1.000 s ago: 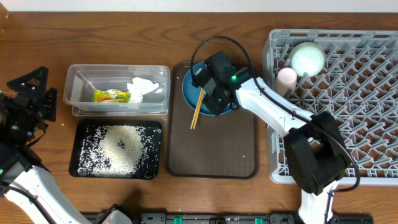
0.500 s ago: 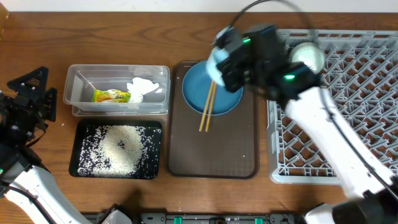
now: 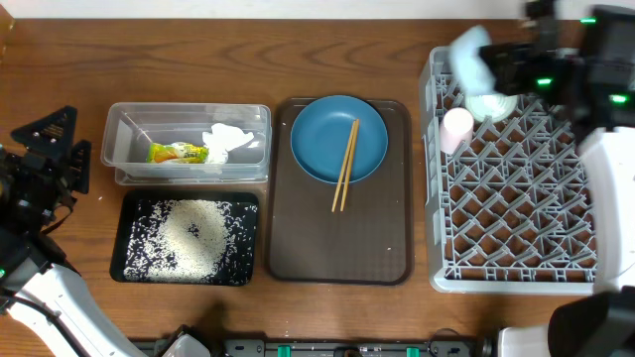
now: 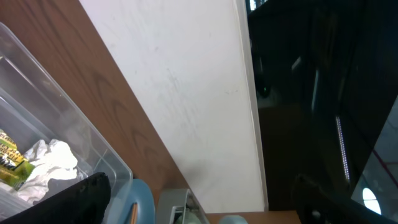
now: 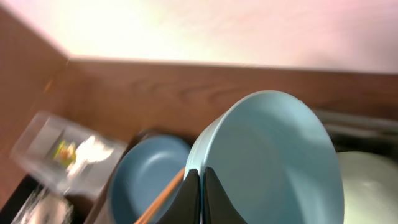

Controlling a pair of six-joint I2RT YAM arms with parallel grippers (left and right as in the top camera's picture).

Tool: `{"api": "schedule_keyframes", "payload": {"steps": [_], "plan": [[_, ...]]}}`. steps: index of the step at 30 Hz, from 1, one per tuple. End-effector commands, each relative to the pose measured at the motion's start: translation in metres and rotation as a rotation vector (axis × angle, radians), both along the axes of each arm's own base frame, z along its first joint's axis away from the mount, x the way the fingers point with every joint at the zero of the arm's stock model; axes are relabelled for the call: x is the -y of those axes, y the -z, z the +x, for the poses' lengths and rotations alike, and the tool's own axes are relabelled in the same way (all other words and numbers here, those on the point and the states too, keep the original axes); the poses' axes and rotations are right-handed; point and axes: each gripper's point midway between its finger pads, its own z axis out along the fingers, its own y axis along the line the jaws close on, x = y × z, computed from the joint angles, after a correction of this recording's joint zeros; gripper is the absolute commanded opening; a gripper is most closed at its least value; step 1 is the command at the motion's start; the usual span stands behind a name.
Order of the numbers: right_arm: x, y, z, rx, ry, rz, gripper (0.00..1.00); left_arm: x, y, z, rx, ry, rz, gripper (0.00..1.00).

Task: Sort waste into correct bins and load items into the dishwasher rack
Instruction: 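Lift the bowl and carry it right into the dish rack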

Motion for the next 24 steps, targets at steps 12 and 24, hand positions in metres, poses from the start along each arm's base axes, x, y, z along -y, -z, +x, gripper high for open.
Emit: {"api": "schedule_keyframes", "payload": {"steps": [12, 24], "plan": [[0.127, 0.052, 0.011, -0.010, -0.084, 0.467, 0.01, 0.000, -0.006, -0.001, 0.013, 0.008, 0.009, 0.95], [0.208, 0.114, -0.008, -0.114, 0.093, 0.623, 0.01, 0.000, -0.006, -0.001, 0.013, 0.008, 0.009, 0.95]]}}
